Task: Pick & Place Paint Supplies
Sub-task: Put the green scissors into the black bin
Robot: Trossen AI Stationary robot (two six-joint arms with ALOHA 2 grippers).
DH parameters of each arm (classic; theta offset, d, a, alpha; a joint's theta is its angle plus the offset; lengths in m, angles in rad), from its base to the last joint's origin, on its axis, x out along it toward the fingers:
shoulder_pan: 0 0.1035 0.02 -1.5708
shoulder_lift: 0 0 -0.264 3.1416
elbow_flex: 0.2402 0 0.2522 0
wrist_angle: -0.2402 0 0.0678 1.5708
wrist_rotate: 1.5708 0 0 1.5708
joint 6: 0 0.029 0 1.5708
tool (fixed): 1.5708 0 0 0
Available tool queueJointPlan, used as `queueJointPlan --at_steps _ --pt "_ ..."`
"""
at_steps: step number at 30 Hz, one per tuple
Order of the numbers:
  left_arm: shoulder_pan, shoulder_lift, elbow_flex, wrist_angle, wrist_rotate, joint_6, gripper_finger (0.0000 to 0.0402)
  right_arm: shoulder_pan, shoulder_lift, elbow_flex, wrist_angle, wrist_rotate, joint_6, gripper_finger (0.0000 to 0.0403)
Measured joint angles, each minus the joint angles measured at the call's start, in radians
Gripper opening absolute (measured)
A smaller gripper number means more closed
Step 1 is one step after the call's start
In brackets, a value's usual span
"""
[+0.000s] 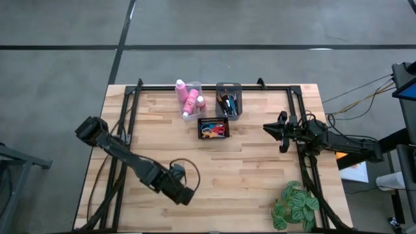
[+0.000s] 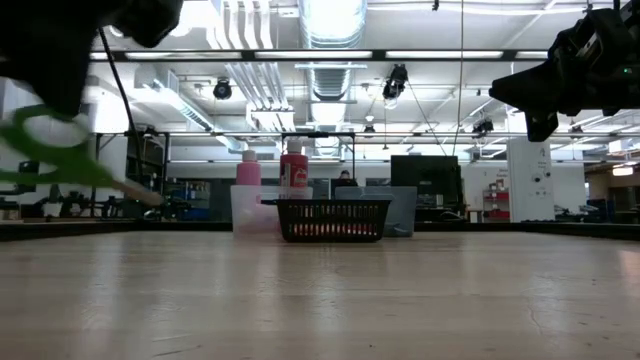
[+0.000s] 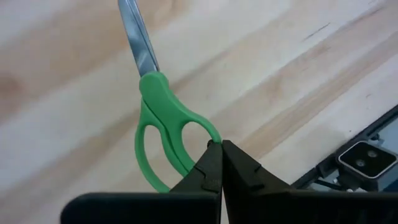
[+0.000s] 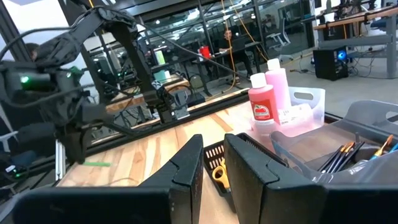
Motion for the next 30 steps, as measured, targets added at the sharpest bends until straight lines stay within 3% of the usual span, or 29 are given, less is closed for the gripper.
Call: queueJointPlan --at_steps 10,20,25,30 --pt "0.149 -0.074 0.0 -0.096 -0.028 0.314 0.0001 0.0 0.0 0.0 0.0 0.0 0.0 0.0065" --pt "0.318 -0.125 0.001 -0.103 -0.036 0.739 0.0001 0.0 0.0 0.0 0.0 0.0 0.0 0.0065" --pt "0.397 -0.15 0.022 -0.096 -0.124 0.873 0.0001 0.0 0.0 0.0 0.0 0.0 0.0 0.0065" --pt "0.463 -0.15 0.053 -0.046 -0.197 1.241 0.0001 0.0 0.0 0.0 0.0 0.0 0.0 0.0065"
